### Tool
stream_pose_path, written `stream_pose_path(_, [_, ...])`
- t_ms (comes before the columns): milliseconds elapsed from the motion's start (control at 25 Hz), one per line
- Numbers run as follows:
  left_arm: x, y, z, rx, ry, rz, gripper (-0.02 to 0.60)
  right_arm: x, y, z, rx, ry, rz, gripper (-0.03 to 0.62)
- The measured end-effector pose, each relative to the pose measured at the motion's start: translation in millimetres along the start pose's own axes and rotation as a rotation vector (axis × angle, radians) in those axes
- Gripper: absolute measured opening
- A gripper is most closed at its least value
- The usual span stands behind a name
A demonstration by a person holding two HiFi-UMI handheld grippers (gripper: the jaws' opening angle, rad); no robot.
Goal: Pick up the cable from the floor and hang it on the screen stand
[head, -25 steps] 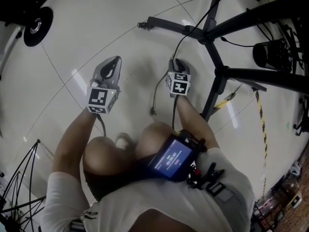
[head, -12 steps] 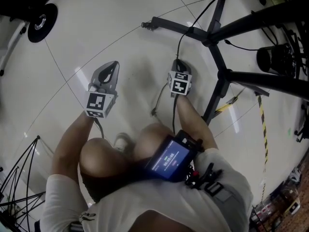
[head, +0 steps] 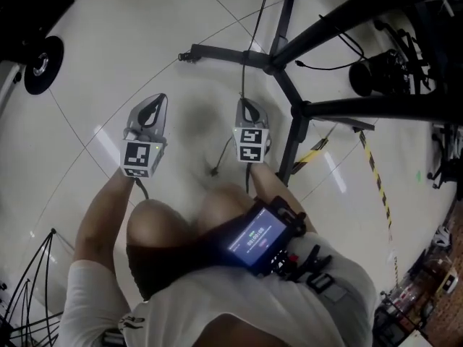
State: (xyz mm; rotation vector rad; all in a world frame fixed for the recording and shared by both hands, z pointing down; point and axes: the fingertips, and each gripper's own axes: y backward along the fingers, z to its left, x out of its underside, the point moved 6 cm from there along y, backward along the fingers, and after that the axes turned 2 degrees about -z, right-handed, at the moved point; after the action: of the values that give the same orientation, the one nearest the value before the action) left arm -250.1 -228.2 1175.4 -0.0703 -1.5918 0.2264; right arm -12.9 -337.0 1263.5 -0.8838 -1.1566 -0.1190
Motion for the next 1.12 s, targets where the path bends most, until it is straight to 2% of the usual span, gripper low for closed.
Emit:
stream_pose_path(120, [-21,-5,-2,0.019,-0.018,-0.016,0.003,-30,24,-5,0.023,0.030,-0.033,0.029])
stream_pose_path(360, [-91,7,-11,0.017,-0.026,0.022,0.003,-107,85,3,-0.023,0.080,-0.065,0.029])
stream_pose_path(520, [-175,16,-21,0.034,-0.037,-0.015,0.003,-168,136,-1,-0.027,0.098,-0.076,0.029])
stream_pose_path(680, [-251,30,-29,0.039,-0.015,-0.006,0.003,-240,191,-14,-0.010,0.113,-0.101,0.029])
stream_pose_path(920, [-391,56,-41,0.054,-0.002,-0.071,0.003,-363,284,-32,0.011,0.142,-0.162,0.029])
stream_pose_path(1120, [-493,78,-45,0.052,0.010,-0.103,0.003,-464,352,-48,0.040,0.181,-0.232,0.029])
